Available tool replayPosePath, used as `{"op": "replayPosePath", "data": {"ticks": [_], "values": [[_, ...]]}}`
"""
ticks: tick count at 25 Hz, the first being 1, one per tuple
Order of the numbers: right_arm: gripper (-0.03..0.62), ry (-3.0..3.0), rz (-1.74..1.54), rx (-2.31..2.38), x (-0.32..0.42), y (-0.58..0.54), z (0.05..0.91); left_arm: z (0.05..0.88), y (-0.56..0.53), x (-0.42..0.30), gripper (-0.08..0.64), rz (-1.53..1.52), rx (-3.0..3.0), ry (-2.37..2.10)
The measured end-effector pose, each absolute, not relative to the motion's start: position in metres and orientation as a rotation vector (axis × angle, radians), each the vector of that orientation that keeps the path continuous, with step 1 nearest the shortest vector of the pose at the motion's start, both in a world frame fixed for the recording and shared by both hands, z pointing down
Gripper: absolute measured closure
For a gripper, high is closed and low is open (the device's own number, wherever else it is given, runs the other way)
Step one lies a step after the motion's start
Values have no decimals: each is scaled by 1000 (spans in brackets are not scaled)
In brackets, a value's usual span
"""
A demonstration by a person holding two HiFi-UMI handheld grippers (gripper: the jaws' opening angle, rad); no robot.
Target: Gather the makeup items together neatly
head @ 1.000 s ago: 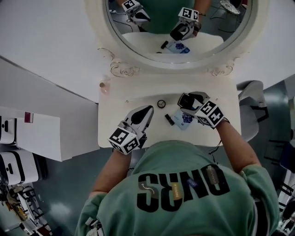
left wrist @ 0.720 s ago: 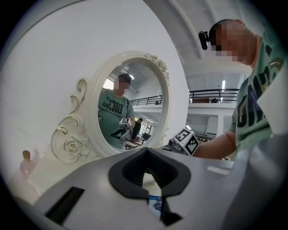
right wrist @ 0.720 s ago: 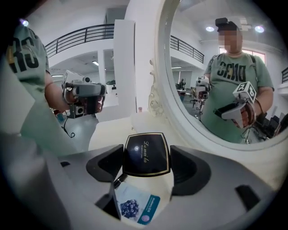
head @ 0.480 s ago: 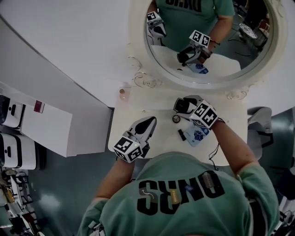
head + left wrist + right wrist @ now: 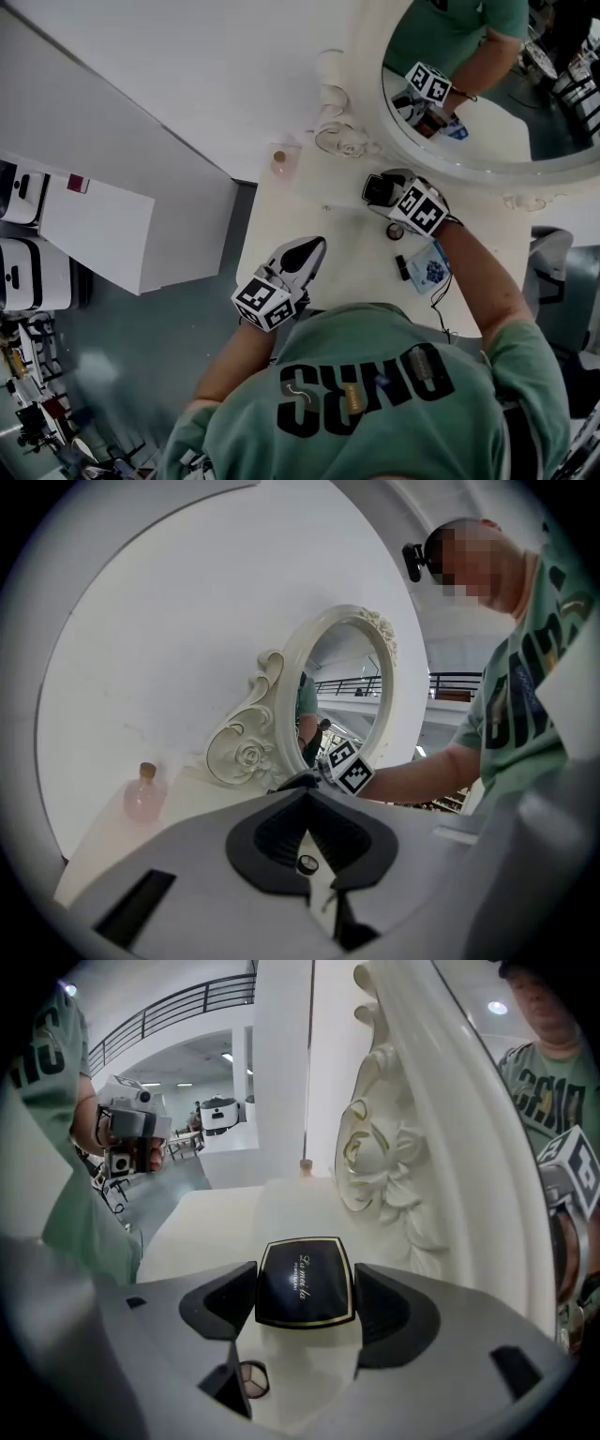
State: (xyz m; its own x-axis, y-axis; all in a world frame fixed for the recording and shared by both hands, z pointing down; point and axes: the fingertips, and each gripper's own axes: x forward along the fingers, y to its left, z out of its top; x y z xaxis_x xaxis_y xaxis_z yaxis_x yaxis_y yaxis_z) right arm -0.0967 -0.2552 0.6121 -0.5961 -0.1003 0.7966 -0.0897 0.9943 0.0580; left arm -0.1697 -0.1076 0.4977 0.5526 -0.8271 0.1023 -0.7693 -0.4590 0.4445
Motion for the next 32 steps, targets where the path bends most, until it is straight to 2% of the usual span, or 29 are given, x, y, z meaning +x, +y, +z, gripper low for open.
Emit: {"op": "replayPosePath", "data": {"ticks": [8,17,24,27,32], "values": [[273,-2157,-110,122,-107,-267,632,506,-108,-183,552,-178,2336,-1269],[270,-2180,-279,187,-98,-266,604,497,-106,-167,552,-165,2364,-1259],[273,-2439,-72,345,-43,-225,530,467,-109,-125,552,-176,2435,-1230],[298,-2554,89,460,7,-207,500,453,-114,-96,552,-182,2478,-1200],[405,-2690,315,654,101,-183,470,437,-128,-38,552,-175,2551,-1111]]}}
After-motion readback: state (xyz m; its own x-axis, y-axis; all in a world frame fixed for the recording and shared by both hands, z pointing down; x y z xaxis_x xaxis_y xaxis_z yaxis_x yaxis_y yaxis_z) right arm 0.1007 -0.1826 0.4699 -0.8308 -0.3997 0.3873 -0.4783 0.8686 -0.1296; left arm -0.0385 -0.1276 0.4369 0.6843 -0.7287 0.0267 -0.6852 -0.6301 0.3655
